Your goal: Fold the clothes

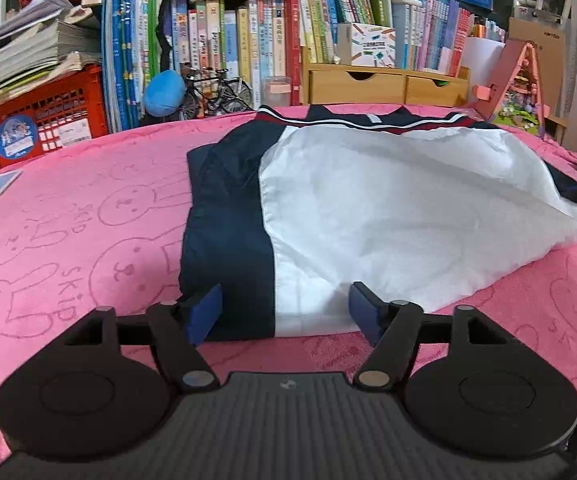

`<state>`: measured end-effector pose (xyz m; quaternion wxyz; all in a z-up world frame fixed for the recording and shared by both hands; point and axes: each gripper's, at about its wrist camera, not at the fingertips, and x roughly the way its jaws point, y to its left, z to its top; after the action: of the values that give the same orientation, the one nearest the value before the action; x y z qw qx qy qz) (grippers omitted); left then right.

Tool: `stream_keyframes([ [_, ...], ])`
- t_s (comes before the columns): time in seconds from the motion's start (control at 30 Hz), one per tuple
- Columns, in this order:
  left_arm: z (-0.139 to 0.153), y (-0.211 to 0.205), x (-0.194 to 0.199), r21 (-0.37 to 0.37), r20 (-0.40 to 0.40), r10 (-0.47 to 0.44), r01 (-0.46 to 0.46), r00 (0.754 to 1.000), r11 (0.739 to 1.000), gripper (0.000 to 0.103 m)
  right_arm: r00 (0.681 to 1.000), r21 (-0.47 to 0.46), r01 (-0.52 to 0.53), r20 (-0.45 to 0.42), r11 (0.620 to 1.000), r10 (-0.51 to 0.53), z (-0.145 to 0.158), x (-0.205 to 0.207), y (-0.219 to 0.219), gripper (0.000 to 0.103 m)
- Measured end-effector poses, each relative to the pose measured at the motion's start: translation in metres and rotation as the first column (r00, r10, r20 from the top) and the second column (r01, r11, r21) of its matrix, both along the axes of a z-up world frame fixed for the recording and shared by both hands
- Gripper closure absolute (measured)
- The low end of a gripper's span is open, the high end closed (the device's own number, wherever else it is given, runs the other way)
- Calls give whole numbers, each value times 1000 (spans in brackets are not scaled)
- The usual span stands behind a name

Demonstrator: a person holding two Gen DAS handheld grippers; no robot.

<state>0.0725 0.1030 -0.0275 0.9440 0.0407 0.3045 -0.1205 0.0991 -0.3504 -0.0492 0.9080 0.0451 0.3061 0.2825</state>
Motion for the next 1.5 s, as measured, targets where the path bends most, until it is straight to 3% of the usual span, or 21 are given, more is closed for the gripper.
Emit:
stream_keyframes([
  [0.1, 0, 0, 1, 2, -10, -23, 23, 1000, 1000, 21, 995, 136, -31, -88, 990, 43, -7, 15, -31, 80],
  [0.27, -1, -1, 1, 4, -11, -19, 19, 1000, 1000, 21, 965, 306, -78, -217, 949, 150, -14, 40, -58, 78],
  [0.33, -1, -1, 0, 3, -11, -19, 19, 1000, 1000, 20, 949, 241, -193, -202, 951, 244, -7, 30, -52, 77],
  [0.43, -2, 1, 1, -5, -18, -45, 44, 999, 999, 11, 905, 139, -356, -193, 924, 378, 3, 16, -44, 92],
  [0.5, -2, 1, 2, -8, -35, -83, 83, 996, 997, 1, 892, 102, -375, -230, 921, 389, 10, 15, -51, 93],
  [0.6, -3, -4, 3, 17, -46, -101, 102, 994, 995, 0, 890, 115, -358, -259, 927, 375, 13, 16, -64, 93],
  [0.8, -4, -3, 2, 15, -45, -98, 98, 994, 995, 0, 934, 274, -220, -218, 936, 283, -5, 22, -41, 79],
  [0.87, -4, -4, 1, 17, -46, -95, 96, 994, 995, 0, 952, 255, -92, -260, 962, 160, -1, 20, -18, 94],
  [0.9, -4, -5, 1, 17, -46, -95, 96, 994, 995, 0, 955, 237, -32, -280, 971, 100, 2, 16, -8, 95],
  [1.0, -4, -5, 2, 17, -46, -95, 96, 994, 995, 0, 974, 255, -4, -219, 967, 62, 24, -15, -5, 96],
  [1.17, -4, -3, 3, 15, -46, -109, 110, 993, 994, 0, 969, 195, 91, -242, 976, -42, 13, -32, -40, 96],
  [1.2, -4, -3, 2, 19, -46, -107, 108, 993, 994, 0, 959, 190, 114, -278, 975, -58, 2, -30, -41, 100],
  [1.37, 3, 5, -7, 70, -83, -41, 47, 996, 996, 0, 974, 150, 156, -189, 976, -127, 13, -40, -56, 95],
  [1.4, 6, 9, -10, 81, -100, -7, 15, 995, 997, 0, 974, 141, 176, -166, 974, -152, 17, -44, -63, 86],
  [1.43, 9, 13, -13, 92, -115, 28, -18, 993, 996, 0, 965, 80, 241, -131, 967, -229, 23, -48, -66, 64],
  [1.47, 15, 18, -14, 93, -125, 64, -53, 990, 994, 0, 949, 22, 306, -92, 952, -303, 29, -52, -70, 56],
  [1.5, 26, 20, -13, 77, -108, 67, -59, 992, 995, 0, 929, -33, 365, -47, 930, -366, 34, -56, -73, 55],
])
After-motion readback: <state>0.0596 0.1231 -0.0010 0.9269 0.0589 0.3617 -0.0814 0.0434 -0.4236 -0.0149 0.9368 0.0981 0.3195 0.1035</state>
